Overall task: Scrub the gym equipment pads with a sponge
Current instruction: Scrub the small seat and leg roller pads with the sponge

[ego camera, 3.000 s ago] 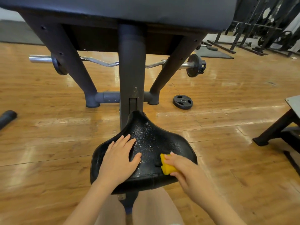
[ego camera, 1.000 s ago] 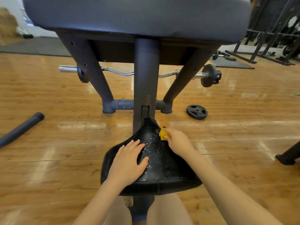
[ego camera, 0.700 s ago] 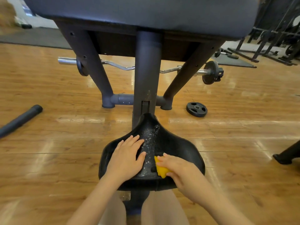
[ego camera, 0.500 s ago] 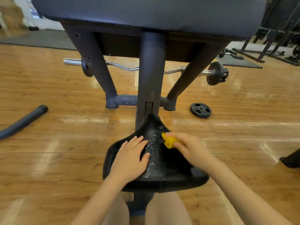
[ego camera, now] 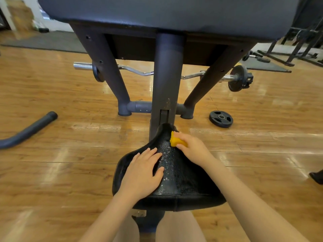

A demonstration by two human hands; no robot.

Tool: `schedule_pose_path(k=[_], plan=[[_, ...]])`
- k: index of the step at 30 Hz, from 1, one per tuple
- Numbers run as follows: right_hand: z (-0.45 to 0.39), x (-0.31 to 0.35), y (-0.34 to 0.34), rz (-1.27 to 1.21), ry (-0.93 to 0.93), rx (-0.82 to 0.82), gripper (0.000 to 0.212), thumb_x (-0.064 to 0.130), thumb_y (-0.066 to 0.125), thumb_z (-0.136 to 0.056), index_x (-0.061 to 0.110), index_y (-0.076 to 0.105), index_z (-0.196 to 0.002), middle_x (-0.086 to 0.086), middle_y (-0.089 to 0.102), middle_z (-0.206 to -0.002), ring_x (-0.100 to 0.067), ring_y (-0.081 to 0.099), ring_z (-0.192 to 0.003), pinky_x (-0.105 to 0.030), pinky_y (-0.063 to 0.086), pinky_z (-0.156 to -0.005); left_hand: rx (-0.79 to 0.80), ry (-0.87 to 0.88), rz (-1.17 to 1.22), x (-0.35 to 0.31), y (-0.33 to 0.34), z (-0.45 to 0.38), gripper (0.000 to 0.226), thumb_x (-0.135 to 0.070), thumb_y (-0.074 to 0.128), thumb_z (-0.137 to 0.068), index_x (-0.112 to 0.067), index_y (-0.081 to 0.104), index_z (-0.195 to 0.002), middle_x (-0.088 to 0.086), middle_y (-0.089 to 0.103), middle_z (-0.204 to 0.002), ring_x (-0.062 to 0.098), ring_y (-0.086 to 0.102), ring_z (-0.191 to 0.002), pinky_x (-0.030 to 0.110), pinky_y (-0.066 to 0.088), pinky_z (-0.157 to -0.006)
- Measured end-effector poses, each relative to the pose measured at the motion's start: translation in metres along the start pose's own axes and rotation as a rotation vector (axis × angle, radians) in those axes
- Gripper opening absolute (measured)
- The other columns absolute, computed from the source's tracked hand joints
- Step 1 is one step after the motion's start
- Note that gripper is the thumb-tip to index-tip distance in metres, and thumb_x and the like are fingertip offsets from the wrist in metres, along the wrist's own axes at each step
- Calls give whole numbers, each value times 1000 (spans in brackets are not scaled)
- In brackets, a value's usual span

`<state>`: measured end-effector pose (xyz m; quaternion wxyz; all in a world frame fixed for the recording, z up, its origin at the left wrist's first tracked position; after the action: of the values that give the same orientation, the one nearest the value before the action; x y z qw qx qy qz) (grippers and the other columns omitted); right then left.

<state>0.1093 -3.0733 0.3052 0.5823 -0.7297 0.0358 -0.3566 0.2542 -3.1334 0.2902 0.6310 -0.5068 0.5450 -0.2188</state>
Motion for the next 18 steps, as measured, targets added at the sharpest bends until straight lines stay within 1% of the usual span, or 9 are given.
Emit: schedule_pose_path(k=[2,5,7,9,11,12,14,16,18], plan=[[36,12,-1,54,-86,21,50,17,55,-91,27,41,-139,4,39,-146,-9,33,-135,-15,17,-107,-4,-5,2,1,0,0,51,-43,39,-99,-32,29,-147,-14,20,-156,3,9,-144,22,-4,-112],[92,35,6,70,-239,112,49,18,54,-92,32,40,-137,25,29,-138,9,20,-131,2,3,-101,-5,-4,6,0,-1,1,51,-42,39,-99,-32,28,-147,-14,19,-156,3,8,-144,23,-3,-113],[104,39,5,5,-250,213,46,15,54,-92,30,44,-134,29,30,-131,16,19,-126,6,5,-97,-10,0,6,0,-1,2,51,-42,39,-99,-32,28,-147,-14,19,-156,3,8,-144,23,-3,-113],[91,38,-7,-54,-214,240,43,13,54,-92,29,48,-132,24,39,-132,14,29,-123,7,13,-95,-5,3,5,-1,-1,2,51,-42,39,-99,-32,28,-147,-14,19,-156,3,8,-144,23,-3,-113],[57,37,-27,-80,-206,135,42,9,53,-91,23,51,-130,11,49,-133,4,38,-122,3,17,-96,-8,0,5,0,-1,2,50,-42,39,-99,-32,29,-147,-14,20,-156,4,9,-144,23,-3,-113],[33,35,-36,-83,-190,65,42,7,53,-91,20,51,-131,5,52,-133,-2,41,-123,-1,20,-97,-13,-4,9,0,-1,2,50,-41,39,-99,-31,30,-147,-14,21,-156,4,9,-144,23,-2,-114],[-18,27,-43,-99,-99,-25,41,10,50,-93,17,49,-134,0,52,-135,-13,44,-125,-14,27,-100,-15,-9,9,0,-2,2,49,-40,38,-99,-31,31,-147,-14,21,-156,4,10,-144,25,0,-116],[-62,17,-32,-121,-12,-13,40,13,49,-95,16,48,-134,-2,52,-135,-19,46,-125,-26,34,-102,-8,-13,1,0,-1,3,48,-39,36,-100,-31,30,-147,-14,21,-156,4,9,-144,26,1,-116],[-85,7,-7,-115,29,51,38,13,49,-94,15,51,-132,-5,53,-135,-22,46,-125,-30,34,-103,-6,-13,-1,0,-1,3,47,-38,36,-100,-31,30,-147,-14,21,-156,4,9,-144,26,1,-117]])
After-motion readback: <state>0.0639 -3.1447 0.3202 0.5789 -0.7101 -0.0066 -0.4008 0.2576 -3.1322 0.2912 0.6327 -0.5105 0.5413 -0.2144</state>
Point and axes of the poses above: each hand's wrist, its own z-axis away from the middle knuckle, its own y-axis out of the palm, x = y × z, the point moved 9 cm from there along -z, towards the middle knuckle
